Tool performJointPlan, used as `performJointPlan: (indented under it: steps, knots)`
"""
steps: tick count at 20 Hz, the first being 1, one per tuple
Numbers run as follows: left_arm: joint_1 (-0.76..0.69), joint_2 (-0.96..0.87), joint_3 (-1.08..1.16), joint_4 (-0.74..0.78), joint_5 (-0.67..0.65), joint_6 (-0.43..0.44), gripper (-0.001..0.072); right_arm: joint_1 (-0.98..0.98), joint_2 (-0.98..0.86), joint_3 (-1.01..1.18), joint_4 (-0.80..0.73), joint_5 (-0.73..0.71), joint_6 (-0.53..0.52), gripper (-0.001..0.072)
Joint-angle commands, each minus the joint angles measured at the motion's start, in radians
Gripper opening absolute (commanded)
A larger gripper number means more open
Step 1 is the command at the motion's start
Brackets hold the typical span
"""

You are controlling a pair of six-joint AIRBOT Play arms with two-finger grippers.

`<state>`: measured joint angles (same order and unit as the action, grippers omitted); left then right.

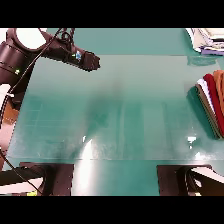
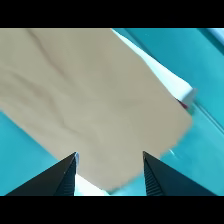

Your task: Fold the shirts.

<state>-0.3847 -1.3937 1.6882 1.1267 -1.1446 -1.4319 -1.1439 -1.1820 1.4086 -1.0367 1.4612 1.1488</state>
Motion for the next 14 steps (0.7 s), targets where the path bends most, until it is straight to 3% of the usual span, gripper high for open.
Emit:
performJointPlan:
  steps: [1,5,10,12,13,14]
  knots:
    - [0.0,0.0,0.0,0.0,0.0,0.0,0.0028,0.09,0.009,-0.006,0.164,-0.02,0.014,0.0483]
    - [0.0,0.001,0.0,-0.002,-0.028,-0.001,0.0028,0.406,0.01,-0.006,0.321,-0.022,0.014,0.0481]
    - [0.0,0.001,0.0,-0.002,0.019,-0.001,0.0028,0.877,0.009,-0.006,0.329,-0.084,0.013,0.0479]
    - [0.0,0.001,0.0,-0.002,0.051,-0.001,0.0029,1.032,0.009,-0.006,0.329,-0.151,0.013,0.0378]
    - [0.0,0.001,0.0,-0.002,0.068,-0.001,0.0028,1.091,0.01,-0.006,0.329,-0.184,0.013,0.0285]
    - [0.0,0.001,0.0,-0.002,0.082,-0.001,0.0028,1.146,0.01,-0.006,0.329,-0.214,0.013,0.014]
